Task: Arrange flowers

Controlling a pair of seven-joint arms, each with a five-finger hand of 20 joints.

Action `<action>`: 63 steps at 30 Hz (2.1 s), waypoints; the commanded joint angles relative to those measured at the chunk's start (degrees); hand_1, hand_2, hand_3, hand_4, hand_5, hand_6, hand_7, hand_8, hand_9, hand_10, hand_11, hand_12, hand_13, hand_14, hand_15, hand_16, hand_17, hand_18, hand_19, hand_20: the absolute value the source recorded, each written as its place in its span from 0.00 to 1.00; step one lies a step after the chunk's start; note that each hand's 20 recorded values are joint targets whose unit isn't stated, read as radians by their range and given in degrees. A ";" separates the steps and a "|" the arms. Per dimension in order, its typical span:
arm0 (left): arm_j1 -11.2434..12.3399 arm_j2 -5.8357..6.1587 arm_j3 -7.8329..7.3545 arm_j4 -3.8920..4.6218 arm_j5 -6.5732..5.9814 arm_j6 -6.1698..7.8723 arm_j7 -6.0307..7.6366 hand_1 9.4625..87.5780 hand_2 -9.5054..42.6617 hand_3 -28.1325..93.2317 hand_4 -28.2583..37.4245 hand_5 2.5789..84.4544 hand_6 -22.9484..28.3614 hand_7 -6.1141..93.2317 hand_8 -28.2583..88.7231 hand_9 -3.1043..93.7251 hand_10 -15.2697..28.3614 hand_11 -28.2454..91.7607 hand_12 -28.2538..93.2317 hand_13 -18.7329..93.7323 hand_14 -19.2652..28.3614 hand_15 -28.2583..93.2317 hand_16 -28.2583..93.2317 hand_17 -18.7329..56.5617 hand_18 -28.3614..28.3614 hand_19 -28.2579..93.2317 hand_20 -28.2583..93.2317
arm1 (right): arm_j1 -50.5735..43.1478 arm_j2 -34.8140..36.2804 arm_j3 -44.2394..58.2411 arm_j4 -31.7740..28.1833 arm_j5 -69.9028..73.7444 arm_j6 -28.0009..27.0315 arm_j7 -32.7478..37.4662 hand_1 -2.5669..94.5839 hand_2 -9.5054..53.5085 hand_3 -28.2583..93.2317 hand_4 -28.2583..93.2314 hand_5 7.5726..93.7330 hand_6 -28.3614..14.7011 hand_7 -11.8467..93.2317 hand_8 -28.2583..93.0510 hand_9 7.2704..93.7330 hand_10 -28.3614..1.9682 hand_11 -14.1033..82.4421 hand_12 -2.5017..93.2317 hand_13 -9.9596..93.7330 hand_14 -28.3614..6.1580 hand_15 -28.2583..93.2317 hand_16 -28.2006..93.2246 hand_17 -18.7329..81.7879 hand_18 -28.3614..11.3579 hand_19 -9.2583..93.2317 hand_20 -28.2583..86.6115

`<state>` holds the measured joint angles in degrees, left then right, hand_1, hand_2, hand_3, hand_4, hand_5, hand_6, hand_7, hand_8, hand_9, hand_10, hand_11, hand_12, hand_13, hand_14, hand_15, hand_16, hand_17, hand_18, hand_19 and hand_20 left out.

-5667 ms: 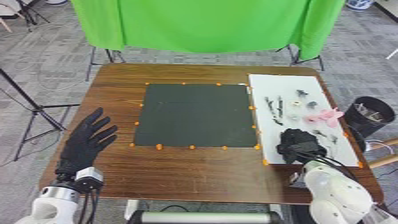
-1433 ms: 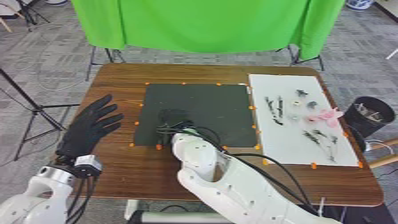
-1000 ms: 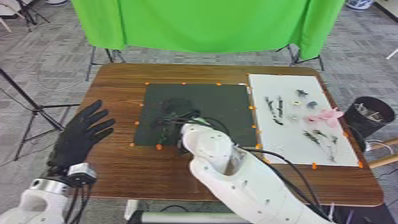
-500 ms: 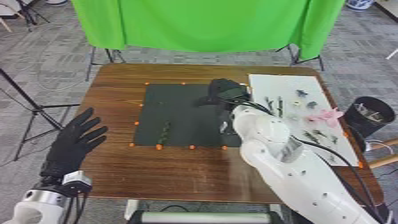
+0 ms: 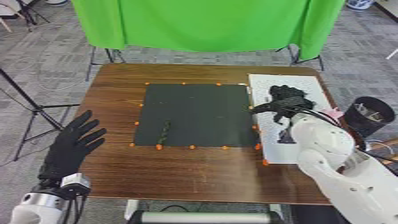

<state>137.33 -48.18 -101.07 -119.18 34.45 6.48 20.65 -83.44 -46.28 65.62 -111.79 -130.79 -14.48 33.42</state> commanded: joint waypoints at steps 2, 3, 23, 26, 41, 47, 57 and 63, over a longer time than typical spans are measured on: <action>0.47 -0.74 -0.12 -0.13 -0.03 -0.23 -0.88 0.19 0.00 0.80 0.04 0.28 0.49 0.27 0.15 0.27 0.62 0.38 0.38 0.36 0.74 0.47 0.25 0.13 0.89 0.58 0.32 | -8.28 6.35 7.85 -1.90 -1.19 -2.30 5.06 0.16 0.09 0.89 0.07 0.34 0.37 0.27 0.18 0.40 0.28 0.29 0.23 0.66 0.43 0.83 0.41 0.54 0.13 1.00 0.68; 0.40 -0.77 -0.10 -0.11 0.00 -0.21 -0.93 0.19 0.00 0.80 0.04 0.28 0.49 0.27 0.15 0.27 0.62 0.38 0.38 0.36 0.74 0.47 0.25 0.13 0.89 0.58 0.32 | -9.53 6.89 8.93 -2.29 -1.13 -3.22 5.90 0.16 0.09 0.89 0.07 0.35 0.37 0.27 0.18 0.42 0.29 0.30 0.23 0.66 0.44 0.83 0.41 0.54 0.12 1.00 0.68; 0.98 -0.82 -0.71 -0.14 0.03 -0.38 -0.83 0.19 0.00 0.80 0.04 0.28 0.49 0.27 0.15 0.27 0.61 0.38 0.38 0.36 0.74 0.47 0.24 0.13 0.89 0.58 0.32 | -22.94 8.86 20.88 -3.20 2.44 -8.57 13.36 0.19 0.07 0.88 0.07 0.48 0.43 0.33 0.17 0.57 0.37 0.36 0.23 0.70 0.52 0.83 0.41 0.54 0.16 1.00 0.68; 0.98 -0.88 -0.74 -0.17 0.01 -0.12 -0.94 0.19 0.00 0.80 0.04 0.28 0.49 0.27 0.15 0.27 0.61 0.38 0.38 0.36 0.74 0.48 0.24 0.13 0.90 0.58 0.32 | -23.71 8.88 21.55 -3.59 2.84 -8.49 13.23 0.19 0.07 0.88 0.07 0.50 0.44 0.35 0.17 0.60 0.40 0.39 0.24 0.71 0.53 0.83 0.42 0.55 0.17 1.00 0.68; 1.09 -1.26 -0.71 -0.11 -0.01 -0.16 -1.22 0.19 0.00 0.80 0.04 0.28 0.49 0.27 0.15 0.27 0.62 0.38 0.38 0.36 0.74 0.47 0.24 0.13 0.89 0.58 0.32 | -23.82 8.68 19.97 -1.83 2.67 -6.74 12.18 0.27 0.06 0.90 0.06 0.64 0.60 0.46 0.13 0.79 0.55 0.49 0.29 0.78 0.60 0.84 0.45 0.59 0.20 1.00 0.71; 1.26 -1.08 -0.59 -0.16 -0.20 0.13 -0.85 0.19 0.00 0.80 0.04 0.28 0.49 0.27 0.15 0.27 0.62 0.38 0.38 0.36 0.74 0.48 0.24 0.13 0.89 0.58 0.32 | -23.42 8.45 19.34 -1.12 4.17 -6.23 12.30 0.35 0.03 0.90 0.03 0.69 0.63 0.48 0.29 0.85 0.62 0.53 0.32 0.81 0.64 0.84 0.47 0.61 0.21 1.00 0.73; 1.47 -1.10 -0.66 -0.25 -0.39 0.38 -0.67 0.19 0.00 0.80 0.05 0.28 0.49 0.27 0.15 0.27 0.62 0.38 0.38 0.36 0.74 0.48 0.24 0.13 0.89 0.58 0.32 | -24.24 8.61 19.34 -0.46 3.59 -1.93 10.18 0.44 0.05 0.91 0.02 0.76 0.69 0.55 0.33 0.91 0.67 0.59 0.35 0.85 0.66 0.86 0.48 0.65 0.21 1.00 0.77; 1.69 -0.85 -0.64 -0.44 -0.52 0.71 -0.34 0.19 0.00 0.80 0.05 0.28 0.49 0.27 0.15 0.27 0.62 0.38 0.38 0.36 0.74 0.48 0.24 0.13 0.89 0.58 0.32 | -23.65 8.74 19.25 -0.93 2.51 -0.07 9.78 0.44 0.04 0.92 0.04 0.78 0.70 0.56 0.35 0.93 0.67 0.62 0.37 0.87 0.65 0.87 0.48 0.67 0.21 1.00 0.79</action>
<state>137.98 -48.87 -101.56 -119.17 34.44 6.50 20.12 -106.75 -37.92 84.80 -112.31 -126.41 -16.33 43.89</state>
